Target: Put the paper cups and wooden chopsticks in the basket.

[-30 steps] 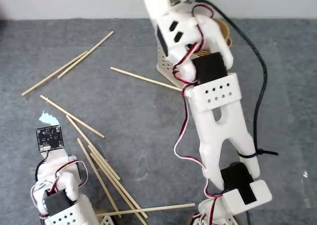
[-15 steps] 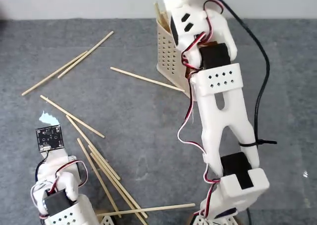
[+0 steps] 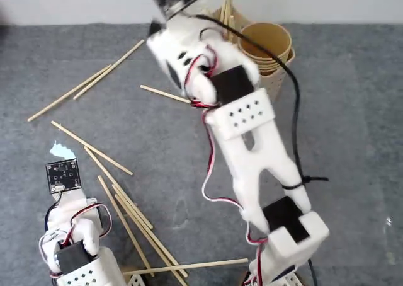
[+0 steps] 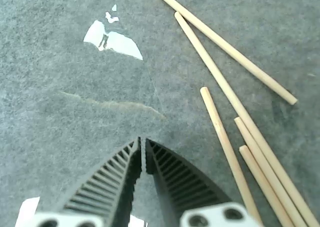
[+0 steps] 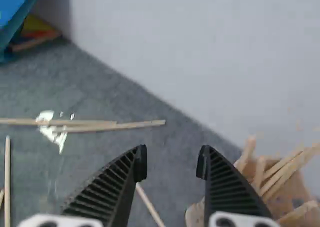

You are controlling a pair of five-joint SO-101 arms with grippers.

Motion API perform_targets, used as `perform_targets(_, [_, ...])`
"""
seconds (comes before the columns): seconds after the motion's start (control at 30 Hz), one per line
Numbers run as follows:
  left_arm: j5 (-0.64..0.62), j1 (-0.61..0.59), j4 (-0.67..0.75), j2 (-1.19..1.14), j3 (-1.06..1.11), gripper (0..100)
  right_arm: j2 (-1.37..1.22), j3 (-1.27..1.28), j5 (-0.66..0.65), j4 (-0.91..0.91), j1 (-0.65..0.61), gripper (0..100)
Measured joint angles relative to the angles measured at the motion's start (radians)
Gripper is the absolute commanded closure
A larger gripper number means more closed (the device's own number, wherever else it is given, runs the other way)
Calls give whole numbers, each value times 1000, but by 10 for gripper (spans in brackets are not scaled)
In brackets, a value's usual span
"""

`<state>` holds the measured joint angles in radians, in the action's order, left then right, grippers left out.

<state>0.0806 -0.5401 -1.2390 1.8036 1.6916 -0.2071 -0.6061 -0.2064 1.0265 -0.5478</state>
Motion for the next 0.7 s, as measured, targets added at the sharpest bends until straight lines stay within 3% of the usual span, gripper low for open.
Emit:
perform_targets(0.27, [0, 0, 0, 0, 0, 986, -325, 0, -72, 169, 0, 827])
perform_targets(0.7, [0, 0, 0, 0, 0, 986, -672, -204, -170, 175, 44, 827])
